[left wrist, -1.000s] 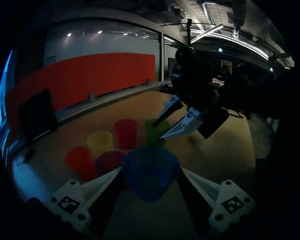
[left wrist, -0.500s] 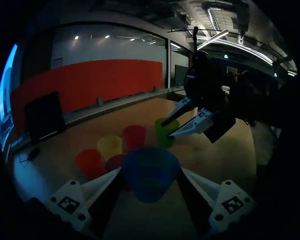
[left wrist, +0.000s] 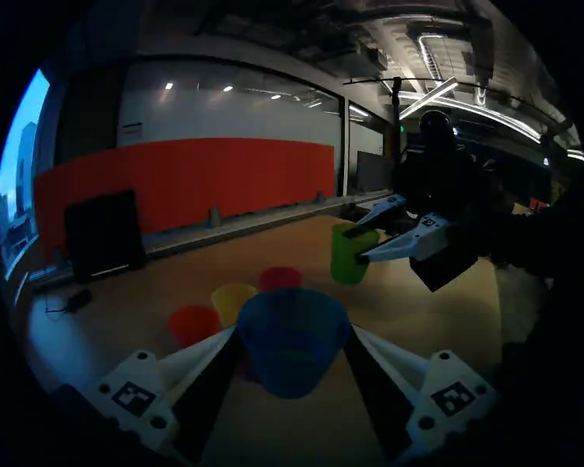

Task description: Pour water

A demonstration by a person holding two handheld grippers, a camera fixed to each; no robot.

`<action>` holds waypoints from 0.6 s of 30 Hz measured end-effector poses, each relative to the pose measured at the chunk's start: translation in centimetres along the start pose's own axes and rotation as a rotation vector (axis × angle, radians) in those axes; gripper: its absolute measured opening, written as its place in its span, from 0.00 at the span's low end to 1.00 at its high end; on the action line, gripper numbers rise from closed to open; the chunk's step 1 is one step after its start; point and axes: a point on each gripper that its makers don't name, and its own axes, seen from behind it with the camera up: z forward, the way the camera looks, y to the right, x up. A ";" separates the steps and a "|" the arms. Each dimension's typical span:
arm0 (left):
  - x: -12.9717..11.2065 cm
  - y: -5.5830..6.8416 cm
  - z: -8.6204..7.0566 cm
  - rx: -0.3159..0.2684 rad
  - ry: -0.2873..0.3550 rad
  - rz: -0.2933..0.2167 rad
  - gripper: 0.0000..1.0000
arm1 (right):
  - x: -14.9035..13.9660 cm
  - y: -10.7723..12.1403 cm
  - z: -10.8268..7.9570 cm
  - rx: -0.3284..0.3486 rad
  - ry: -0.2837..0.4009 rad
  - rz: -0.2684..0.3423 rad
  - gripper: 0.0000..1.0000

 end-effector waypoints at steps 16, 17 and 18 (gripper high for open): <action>5.3 -1.8 -1.3 0.050 0.120 0.009 0.87 | 6.1 -1.8 -2.2 -0.033 0.178 -0.023 0.91; 5.6 -1.9 -1.4 0.053 0.128 0.010 0.87 | 6.5 -2.0 -2.3 -0.033 0.191 -0.021 0.91; 5.9 -2.0 -1.5 0.055 0.135 0.010 0.87 | 6.8 -2.1 -2.4 -0.032 0.201 -0.020 0.91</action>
